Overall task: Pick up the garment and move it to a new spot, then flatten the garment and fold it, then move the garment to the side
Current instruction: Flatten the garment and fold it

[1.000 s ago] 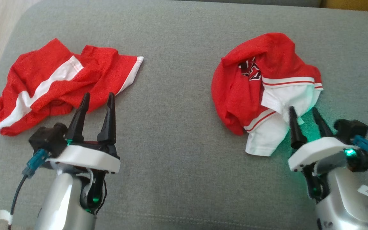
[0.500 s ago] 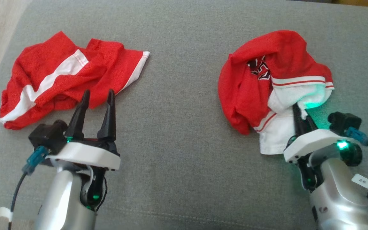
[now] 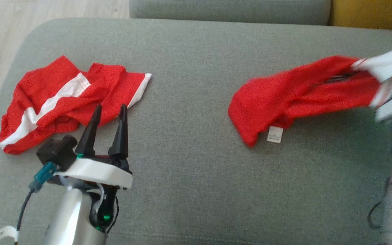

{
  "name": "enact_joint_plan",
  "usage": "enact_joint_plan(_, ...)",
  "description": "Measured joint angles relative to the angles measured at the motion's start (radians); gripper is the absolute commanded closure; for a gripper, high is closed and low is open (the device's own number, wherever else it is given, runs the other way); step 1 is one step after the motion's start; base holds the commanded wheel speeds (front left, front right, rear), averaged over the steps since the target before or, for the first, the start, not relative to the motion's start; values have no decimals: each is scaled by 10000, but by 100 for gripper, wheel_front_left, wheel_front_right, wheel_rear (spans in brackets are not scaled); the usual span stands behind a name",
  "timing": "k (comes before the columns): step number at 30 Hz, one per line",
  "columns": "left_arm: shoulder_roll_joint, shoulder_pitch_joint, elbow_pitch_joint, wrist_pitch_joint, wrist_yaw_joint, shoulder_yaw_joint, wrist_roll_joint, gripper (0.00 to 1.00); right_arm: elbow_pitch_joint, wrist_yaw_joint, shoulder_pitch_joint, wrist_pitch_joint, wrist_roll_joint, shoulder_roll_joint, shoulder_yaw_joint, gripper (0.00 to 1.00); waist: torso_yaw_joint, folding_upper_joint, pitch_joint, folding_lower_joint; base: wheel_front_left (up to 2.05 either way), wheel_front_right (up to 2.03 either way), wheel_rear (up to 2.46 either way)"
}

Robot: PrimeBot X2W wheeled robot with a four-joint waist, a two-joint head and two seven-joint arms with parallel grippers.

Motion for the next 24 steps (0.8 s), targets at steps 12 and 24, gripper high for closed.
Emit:
enact_joint_plan(12,6,285,-15,0,232,-384,-316,0,-2263,0,-1991,1208,-878,-1147,1526,100,495,0,-485,0,0,0,0)
enact_joint_plan(24,17,340,-29,0,316,-807,-594,0,307,4,-2034,2098,1636,-1847,9275,100,1198,0,-195,0,0,0,0)
